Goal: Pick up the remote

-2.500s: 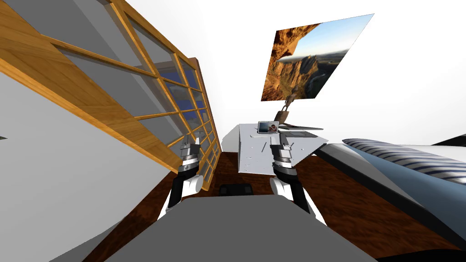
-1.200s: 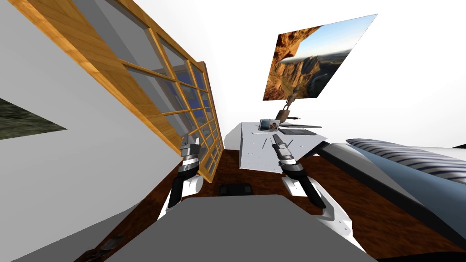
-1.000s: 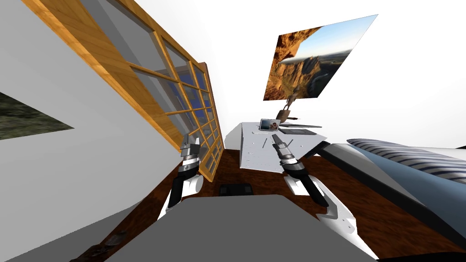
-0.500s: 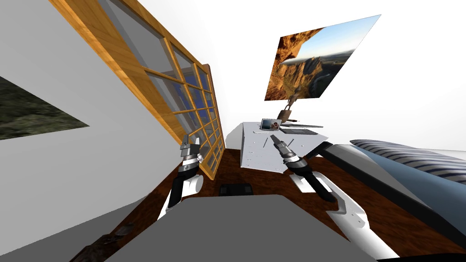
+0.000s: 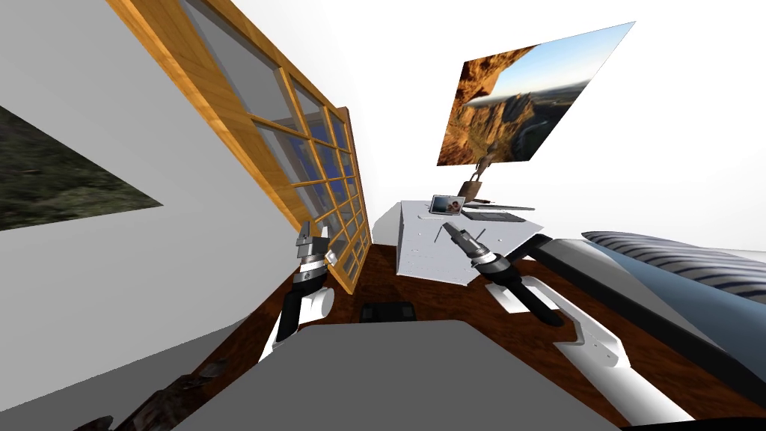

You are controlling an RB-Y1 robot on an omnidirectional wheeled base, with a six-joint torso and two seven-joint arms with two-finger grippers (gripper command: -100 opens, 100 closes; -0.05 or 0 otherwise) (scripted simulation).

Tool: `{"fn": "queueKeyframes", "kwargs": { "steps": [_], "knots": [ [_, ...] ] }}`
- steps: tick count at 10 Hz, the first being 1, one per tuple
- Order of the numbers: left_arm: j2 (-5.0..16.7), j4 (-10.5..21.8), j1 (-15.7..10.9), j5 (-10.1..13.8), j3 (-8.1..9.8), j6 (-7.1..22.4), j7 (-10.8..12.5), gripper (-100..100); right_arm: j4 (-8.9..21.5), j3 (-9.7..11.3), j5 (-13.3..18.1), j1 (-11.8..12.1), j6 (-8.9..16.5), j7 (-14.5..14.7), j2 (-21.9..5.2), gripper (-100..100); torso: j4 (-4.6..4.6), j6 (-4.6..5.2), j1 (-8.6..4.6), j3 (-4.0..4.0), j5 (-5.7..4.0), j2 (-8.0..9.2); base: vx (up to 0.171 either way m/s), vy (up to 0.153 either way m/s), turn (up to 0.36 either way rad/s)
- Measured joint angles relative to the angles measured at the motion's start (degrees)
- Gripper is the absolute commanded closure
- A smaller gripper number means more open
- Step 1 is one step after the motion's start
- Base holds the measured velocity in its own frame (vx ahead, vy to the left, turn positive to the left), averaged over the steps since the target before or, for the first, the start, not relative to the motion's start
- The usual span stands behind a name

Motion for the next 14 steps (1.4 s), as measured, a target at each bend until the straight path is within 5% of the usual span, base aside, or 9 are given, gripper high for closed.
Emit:
{"fn": "queueKeyframes", "kwargs": {
  "steps": [14],
  "knots": [
    [0.0,0.0,0.0,0.0,0.00,0.0,0.0,0,8.6,-3.1,5.3,0.0,-3.6,1.5,-22.3,-100,-0.03,0.01,0.00,-0.06,-0.01,-0.11,0.001,0.018,0.027]
  ]
}}
